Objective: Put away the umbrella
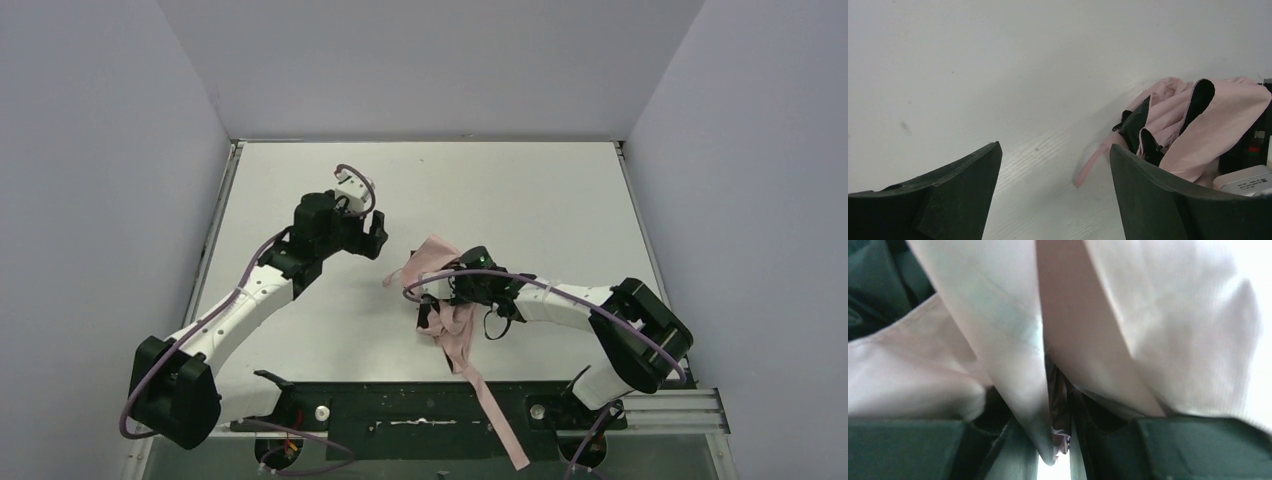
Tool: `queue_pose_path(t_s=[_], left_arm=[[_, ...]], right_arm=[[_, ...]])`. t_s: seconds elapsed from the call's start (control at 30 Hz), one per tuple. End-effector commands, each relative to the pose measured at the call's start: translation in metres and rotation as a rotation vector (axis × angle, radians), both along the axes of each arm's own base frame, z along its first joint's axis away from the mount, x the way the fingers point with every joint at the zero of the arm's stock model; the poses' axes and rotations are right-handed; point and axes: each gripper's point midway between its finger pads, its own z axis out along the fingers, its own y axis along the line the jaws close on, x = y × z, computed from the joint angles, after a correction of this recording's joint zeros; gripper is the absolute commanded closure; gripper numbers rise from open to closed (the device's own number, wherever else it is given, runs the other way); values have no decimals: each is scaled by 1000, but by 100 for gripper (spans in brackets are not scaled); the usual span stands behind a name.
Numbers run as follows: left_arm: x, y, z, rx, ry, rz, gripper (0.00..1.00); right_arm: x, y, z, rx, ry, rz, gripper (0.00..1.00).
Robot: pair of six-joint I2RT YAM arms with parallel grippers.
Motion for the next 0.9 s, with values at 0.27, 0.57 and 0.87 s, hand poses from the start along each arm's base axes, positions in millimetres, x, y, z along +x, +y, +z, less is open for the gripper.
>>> queue_pose_path(t_s=[0.27, 0.57, 0.87], left_arm=[[-1, -61, -7, -91, 198, -327, 25], [-36, -68, 5, -418, 272, -291, 13], [-53, -91, -26, -493, 361, -272, 11]], right_arm=[[-1, 2, -5, -60, -139, 53, 94], [-5, 11, -4, 9, -82, 35, 94], [-2, 14, 2, 62, -56, 0, 94]])
